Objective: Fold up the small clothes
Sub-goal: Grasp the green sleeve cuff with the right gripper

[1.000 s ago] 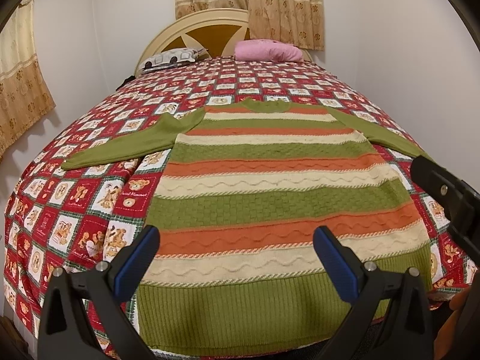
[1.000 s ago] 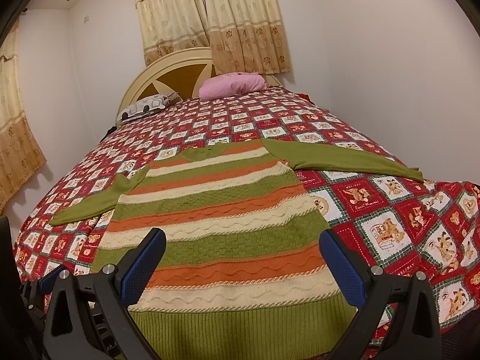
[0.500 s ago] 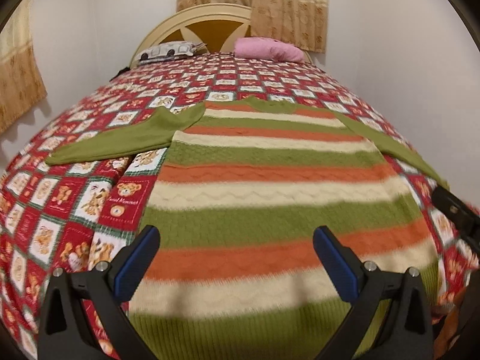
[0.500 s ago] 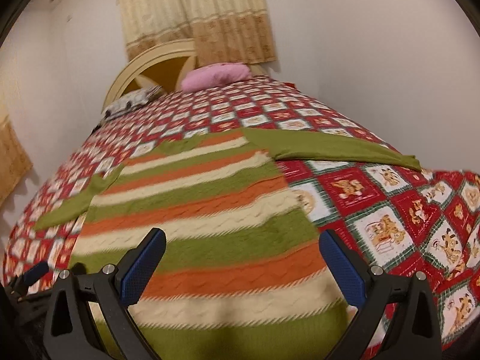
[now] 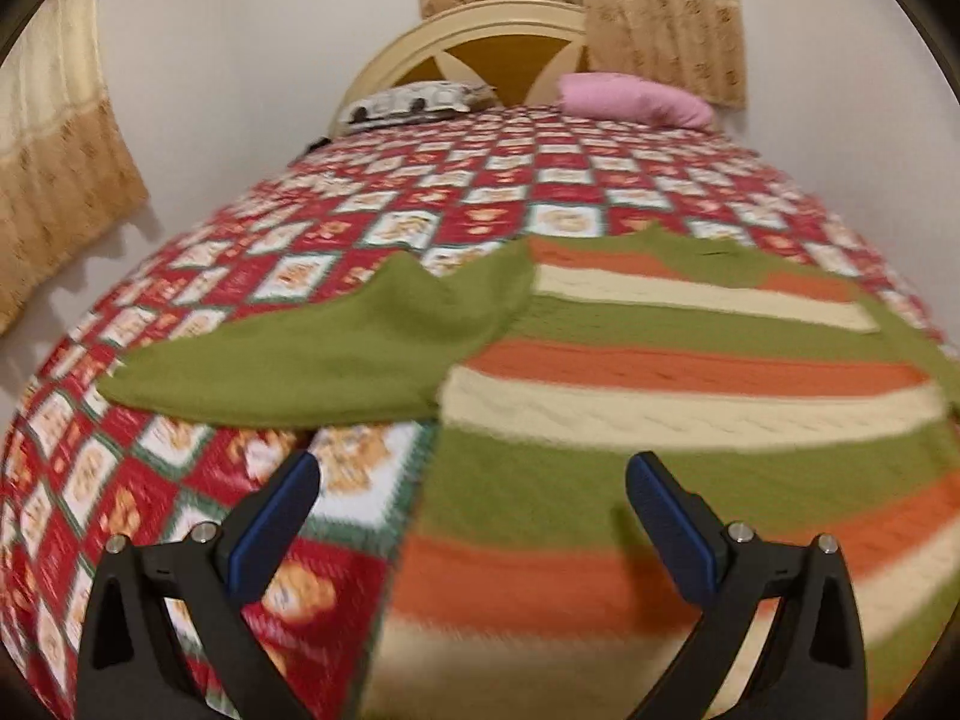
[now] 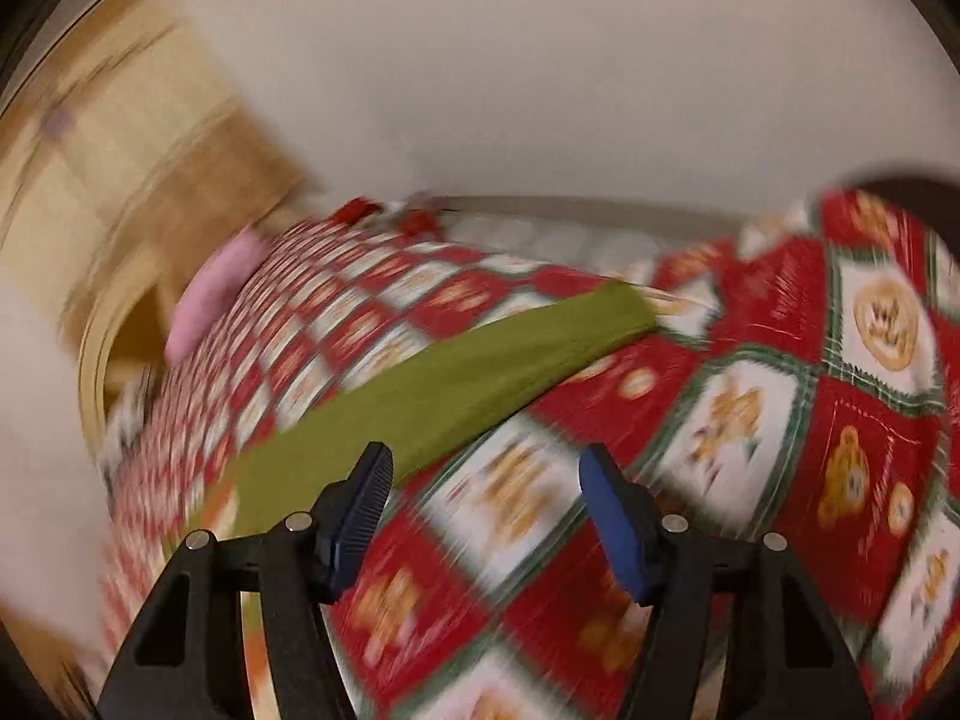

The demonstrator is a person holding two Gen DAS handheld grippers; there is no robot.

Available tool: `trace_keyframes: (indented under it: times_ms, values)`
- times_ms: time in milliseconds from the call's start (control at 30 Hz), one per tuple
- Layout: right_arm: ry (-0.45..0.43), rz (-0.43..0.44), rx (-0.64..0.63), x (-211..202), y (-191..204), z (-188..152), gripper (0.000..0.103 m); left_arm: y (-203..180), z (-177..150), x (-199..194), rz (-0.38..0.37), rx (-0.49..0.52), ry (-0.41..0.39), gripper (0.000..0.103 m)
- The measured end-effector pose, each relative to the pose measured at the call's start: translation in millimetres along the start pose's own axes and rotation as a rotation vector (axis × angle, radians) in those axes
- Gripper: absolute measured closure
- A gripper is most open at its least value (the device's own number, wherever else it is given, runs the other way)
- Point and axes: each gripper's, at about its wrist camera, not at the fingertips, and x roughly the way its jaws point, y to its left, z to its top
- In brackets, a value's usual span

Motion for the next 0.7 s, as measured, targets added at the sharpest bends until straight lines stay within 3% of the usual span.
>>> trace_keyframes:
  times_ms: [67,200,233,333,400,500,600,633,667,700]
  values:
    - [0.042,-0.027,0.086,22.4,-20.1,18.3,0.038,1.8,-2.6,17.3,0.027,0.007,0.048,0.0]
    - [0.132,-0.09,0.173,65.2,-36.1,33.2,0.038,11.9,-4.5,28.8,-0.018,-0.044,0.122,0.0]
    - [0.121,-0.139,0.161,70.3,-33.0,36.8,0.039,12.6,-5.3,29.4,-0.023,-0.053,0.13,0.0]
    - [0.112,-0.108,0.147,88.3,-24.7,47.1,0.042,13.7,-7.7,34.0,-0.049,-0.076,0.161,0.0]
    - [0.158,-0.123,0.186,107.9,-26.1,48.1,0.042,18.6,-8.6,38.2,-0.076,-0.111,0.182,0.0]
    - [0.12,-0.168,0.193,113.8,-24.8,52.8,0.043,27.4,-10.4,44.3,-0.124,-0.17,0.207,0.0]
    - [0.11,-0.191,0.18,118.7,-23.3,53.5,0.043,25.2,-10.3,44.2,-0.12,-0.169,0.206,0.0]
    - [0.108,-0.206,0.158,121.8,-20.9,54.3,0.052,23.2,-10.1,44.3,-0.114,-0.162,0.208,0.0]
    - [0.106,-0.229,0.119,122.1,-17.6,54.6,0.075,22.7,-9.8,44.8,-0.112,-0.16,0.208,0.0]
    - [0.107,-0.236,0.078,122.2,-15.9,55.4,0.091,22.6,-9.6,45.0,-0.112,-0.16,0.208,0.0]
